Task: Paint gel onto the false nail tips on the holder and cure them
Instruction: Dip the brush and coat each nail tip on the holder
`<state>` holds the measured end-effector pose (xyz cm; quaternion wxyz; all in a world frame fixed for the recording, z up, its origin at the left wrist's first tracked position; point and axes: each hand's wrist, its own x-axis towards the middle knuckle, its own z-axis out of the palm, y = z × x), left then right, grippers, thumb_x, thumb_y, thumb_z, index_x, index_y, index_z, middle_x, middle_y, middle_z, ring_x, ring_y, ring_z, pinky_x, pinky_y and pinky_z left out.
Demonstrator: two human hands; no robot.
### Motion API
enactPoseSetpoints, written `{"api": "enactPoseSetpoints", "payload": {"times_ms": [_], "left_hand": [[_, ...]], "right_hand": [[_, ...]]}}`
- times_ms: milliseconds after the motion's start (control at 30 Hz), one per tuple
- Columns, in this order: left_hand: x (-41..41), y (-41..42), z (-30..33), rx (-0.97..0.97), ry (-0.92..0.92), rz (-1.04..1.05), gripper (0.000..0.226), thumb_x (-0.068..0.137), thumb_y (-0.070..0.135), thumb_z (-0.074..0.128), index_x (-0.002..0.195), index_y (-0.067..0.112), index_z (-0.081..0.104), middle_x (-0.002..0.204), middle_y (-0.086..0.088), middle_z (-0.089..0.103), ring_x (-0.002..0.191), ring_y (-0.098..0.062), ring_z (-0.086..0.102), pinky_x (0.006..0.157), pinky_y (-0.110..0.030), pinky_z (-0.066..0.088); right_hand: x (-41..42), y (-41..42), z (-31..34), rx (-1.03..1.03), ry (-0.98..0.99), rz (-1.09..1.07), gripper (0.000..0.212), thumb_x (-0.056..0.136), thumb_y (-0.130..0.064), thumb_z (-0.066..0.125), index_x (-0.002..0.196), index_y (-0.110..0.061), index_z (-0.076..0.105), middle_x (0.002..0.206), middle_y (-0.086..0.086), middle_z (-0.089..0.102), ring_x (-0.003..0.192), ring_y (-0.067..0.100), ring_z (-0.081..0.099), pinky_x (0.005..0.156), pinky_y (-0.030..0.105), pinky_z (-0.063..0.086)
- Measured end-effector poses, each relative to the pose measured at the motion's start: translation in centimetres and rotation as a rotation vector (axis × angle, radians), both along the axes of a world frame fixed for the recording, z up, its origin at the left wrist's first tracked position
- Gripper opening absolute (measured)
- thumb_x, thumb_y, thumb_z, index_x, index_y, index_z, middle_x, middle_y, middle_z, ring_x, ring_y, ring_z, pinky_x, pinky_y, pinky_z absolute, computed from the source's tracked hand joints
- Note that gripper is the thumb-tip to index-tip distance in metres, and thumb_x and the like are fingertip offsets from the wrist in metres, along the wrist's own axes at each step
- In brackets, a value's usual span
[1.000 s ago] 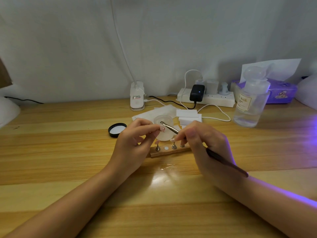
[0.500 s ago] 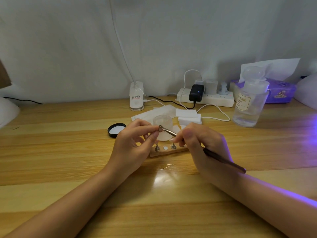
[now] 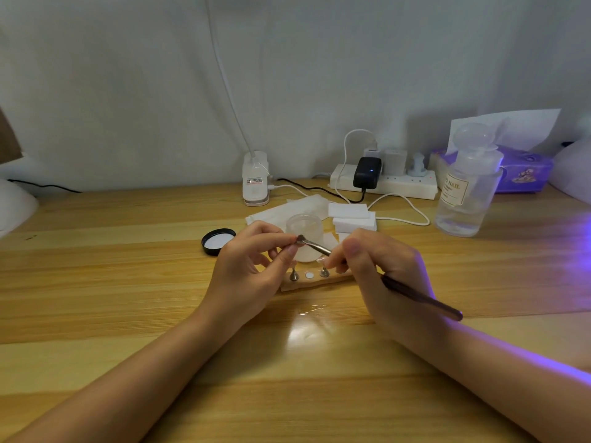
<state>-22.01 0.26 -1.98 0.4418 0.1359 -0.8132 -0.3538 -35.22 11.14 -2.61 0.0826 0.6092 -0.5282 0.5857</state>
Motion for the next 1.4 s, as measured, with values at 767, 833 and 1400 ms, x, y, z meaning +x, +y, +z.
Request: {"api": "enactPoseSetpoints", "payload": {"times_ms": [767,833,1400], "left_hand": [[-0.2,-0.4,-0.1,-0.024,0.046,-0.015,0.022,0.078,0.018,0.058,0.096,0.028,0.064,0.087,0.001,0.063,0.083,-0.015,0.062,0.061,-0.035,0.052],[-0.2,-0.5,-0.3,-0.026,0.051,-0.008,0.023,0.078,0.014,0.06,0.098,0.026,0.064,0.087,0.002,0.064,0.083,-0.016,0.062,0.063,-0.035,0.051],[-0.3,-0.9,-0.5,-0.039,0.06,-0.026,0.02,0.077,0.017,0.062,0.089,0.032,0.066,0.084,0.012,0.067,0.079,-0.006,0.063,0.068,-0.019,0.05]], "right_hand": [[0.6,0.2,0.6,0.022,-0.119,0.1,0.046,0.093,-0.033,0.031,0.074,-0.006,0.063,0.066,-0.013,0.053,0.059,-0.007,0.053,0.056,0.003,0.033],[0.5,0.3,0.6,0.036,-0.116,0.092,0.045,0.094,-0.034,0.032,0.072,-0.01,0.064,0.065,-0.013,0.054,0.058,-0.006,0.053,0.056,0.003,0.033],[0.8,0.8,0.8,0.039,-0.203,0.192,0.036,0.092,-0.023,0.032,0.068,-0.019,0.059,0.061,-0.011,0.054,0.053,-0.005,0.052,0.053,0.002,0.033]]}}
